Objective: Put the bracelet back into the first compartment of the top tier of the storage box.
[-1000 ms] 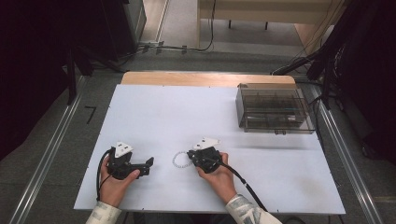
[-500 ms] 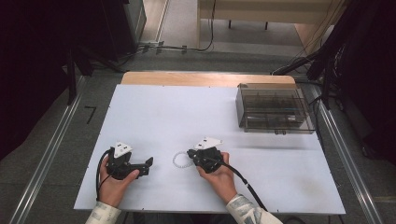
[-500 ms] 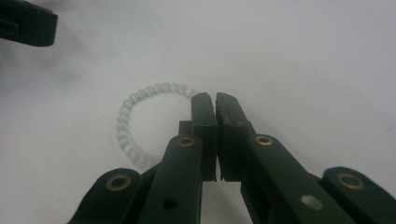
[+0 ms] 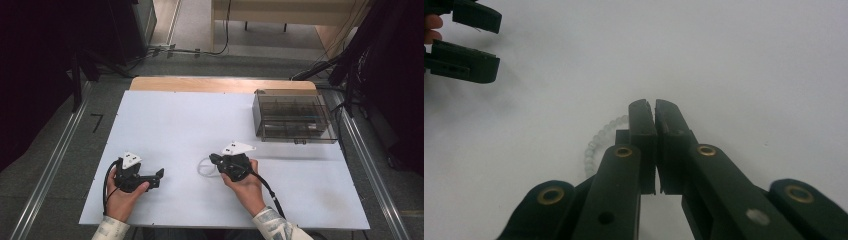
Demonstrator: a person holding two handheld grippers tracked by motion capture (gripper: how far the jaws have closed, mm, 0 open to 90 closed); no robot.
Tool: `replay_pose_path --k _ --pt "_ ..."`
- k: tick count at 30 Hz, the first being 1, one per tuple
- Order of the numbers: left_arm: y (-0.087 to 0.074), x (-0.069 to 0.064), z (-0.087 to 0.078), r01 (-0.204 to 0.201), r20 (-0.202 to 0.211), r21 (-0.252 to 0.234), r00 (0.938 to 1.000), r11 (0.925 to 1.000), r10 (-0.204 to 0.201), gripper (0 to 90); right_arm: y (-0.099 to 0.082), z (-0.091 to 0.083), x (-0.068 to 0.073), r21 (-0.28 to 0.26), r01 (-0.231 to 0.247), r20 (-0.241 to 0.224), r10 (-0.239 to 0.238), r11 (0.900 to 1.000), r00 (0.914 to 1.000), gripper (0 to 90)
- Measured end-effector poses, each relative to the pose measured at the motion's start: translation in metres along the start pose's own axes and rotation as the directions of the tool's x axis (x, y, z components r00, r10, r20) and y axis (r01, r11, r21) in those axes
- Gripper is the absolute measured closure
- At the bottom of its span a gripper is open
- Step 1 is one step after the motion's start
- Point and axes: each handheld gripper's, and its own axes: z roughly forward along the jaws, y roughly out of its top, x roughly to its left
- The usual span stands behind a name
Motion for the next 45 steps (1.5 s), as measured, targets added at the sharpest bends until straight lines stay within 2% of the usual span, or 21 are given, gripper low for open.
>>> replay_pose_path --k 4,15,21,30,35,39,45 --pt "0.0 0.0 0.0 0.004 0.0 -0.002 1.0 1.0 -0.004 2.2 0.001 -0.006 -0.005 -0.005 -0.009 -0.005 0.009 0.9999 1.0 84.8" --pt "0.0 0.0 0.0 0.003 0.001 -0.002 1.0 1.0 -0.003 2.2 0.004 -0.022 -0.017 -0.025 -0.029 0.021 0.029 0.9993 0.9993 84.8" --pt "0.0 0.0 0.0 0.001 0.003 0.0 1.0 1.0 -0.001 2.2 0.006 -0.034 -0.03 -0.074 -0.061 0.042 0.064 0.9954 0.9971 84.8" --pt "0.0 0.0 0.001 0.001 0.003 -0.003 1.0 1.0 -0.001 2.2 0.008 -0.042 -0.039 -0.105 -0.086 0.057 0.092 0.9908 0.9941 84.8" --pt "0.0 0.0 0.001 0.002 0.004 -0.003 1.0 1.0 -0.002 2.3 0.008 -0.048 -0.047 -0.141 -0.108 0.067 0.118 0.9841 0.9907 84.8" --pt "0.0 0.0 0.001 0.001 0.004 -0.002 1.0 1.0 -0.001 2.2 0.009 -0.056 -0.056 -0.188 -0.124 0.079 0.141 0.9743 0.9869 84.8" --pt "0.0 -0.001 0.001 0.001 0.004 0.0 1.0 1.0 -0.001 2.2 0.01 -0.067 -0.068 -0.223 -0.15 0.091 0.174 0.9632 0.9806 84.8"
